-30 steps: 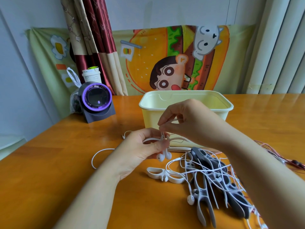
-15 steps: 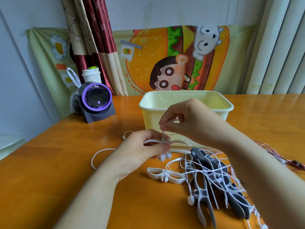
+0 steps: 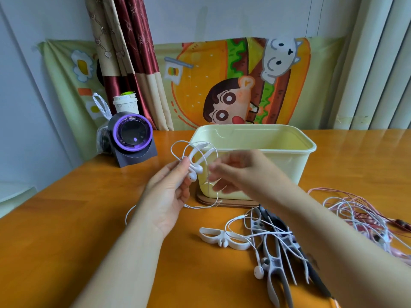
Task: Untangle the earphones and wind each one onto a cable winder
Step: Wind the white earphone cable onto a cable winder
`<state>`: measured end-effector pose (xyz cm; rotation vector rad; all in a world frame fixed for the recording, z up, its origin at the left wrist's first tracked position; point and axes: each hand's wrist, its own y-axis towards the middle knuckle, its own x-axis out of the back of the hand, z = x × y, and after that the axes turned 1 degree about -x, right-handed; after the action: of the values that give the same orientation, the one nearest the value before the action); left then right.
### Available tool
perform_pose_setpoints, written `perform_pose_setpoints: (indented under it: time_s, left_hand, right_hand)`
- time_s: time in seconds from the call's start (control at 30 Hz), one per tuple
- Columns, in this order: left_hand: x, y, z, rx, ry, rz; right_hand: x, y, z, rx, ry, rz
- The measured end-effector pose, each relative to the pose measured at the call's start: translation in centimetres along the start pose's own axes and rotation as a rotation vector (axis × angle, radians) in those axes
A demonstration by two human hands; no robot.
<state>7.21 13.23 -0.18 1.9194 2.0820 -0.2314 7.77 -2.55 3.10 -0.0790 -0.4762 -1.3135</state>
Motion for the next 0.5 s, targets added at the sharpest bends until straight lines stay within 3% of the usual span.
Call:
perform_pose_setpoints:
  time_s: [0.13,0.5]
  left_hand:
    - [0.1,0.1,0.2,-0.044,0.07,0.033]
    - [-0.6,-0.7,-0.1,-0.177,0.216,-0.027]
  right_hand:
    - [-1.6,-0.3,-0.6,-0.08,0.079,0.107]
    - [-2.5,-0.1,-1.1,-0.098,0.307,-0.02]
